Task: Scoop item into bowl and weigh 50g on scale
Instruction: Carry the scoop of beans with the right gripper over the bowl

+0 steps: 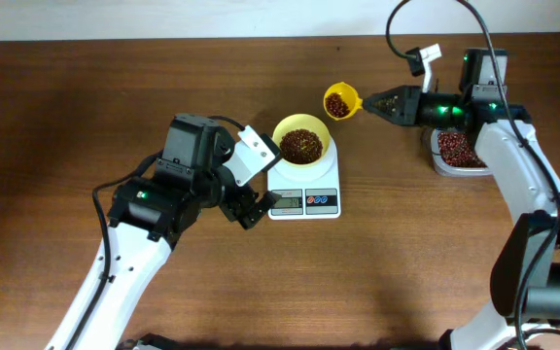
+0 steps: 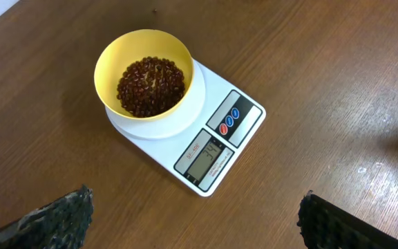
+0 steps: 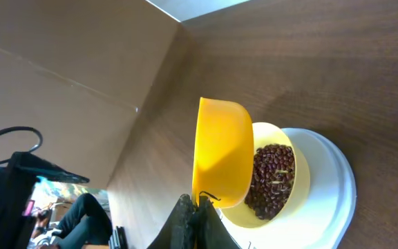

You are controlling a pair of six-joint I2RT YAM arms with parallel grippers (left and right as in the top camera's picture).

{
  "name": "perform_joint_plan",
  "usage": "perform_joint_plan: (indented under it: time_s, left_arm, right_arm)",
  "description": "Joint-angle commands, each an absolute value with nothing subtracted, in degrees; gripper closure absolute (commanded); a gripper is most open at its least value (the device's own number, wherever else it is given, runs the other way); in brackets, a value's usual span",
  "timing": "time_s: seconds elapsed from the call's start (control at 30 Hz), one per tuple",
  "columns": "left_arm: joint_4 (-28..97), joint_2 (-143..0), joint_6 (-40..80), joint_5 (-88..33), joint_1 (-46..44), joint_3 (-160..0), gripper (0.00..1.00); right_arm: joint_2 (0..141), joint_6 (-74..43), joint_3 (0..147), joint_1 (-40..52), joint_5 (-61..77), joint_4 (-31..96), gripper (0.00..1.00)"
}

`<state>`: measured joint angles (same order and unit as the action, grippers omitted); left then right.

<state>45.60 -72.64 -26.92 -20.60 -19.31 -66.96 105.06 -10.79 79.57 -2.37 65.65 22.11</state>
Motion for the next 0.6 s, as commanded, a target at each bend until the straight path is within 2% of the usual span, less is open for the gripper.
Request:
perform_joint_plan:
  time_s: [0.0, 0.43, 0.57]
  left_arm:
    - [45.5, -72.4, -26.2, -20.6, -19.0, -66.6, 0.01]
    - [45.5, -72.4, -26.2, -20.6, -19.0, -66.6, 0.01]
    - [45.5, -72.4, -26.2, -20.6, -19.0, -66.6, 0.01]
  right_arm:
    - [105.4, -11.2, 79.5, 0.1, 62.0, 21.6, 0.96]
    - [105.4, -10.8, 79.5, 6.2, 51.5, 18.5, 0.96]
    - [105.4, -1.6, 79.5, 8.7, 51.5, 18.5, 0.96]
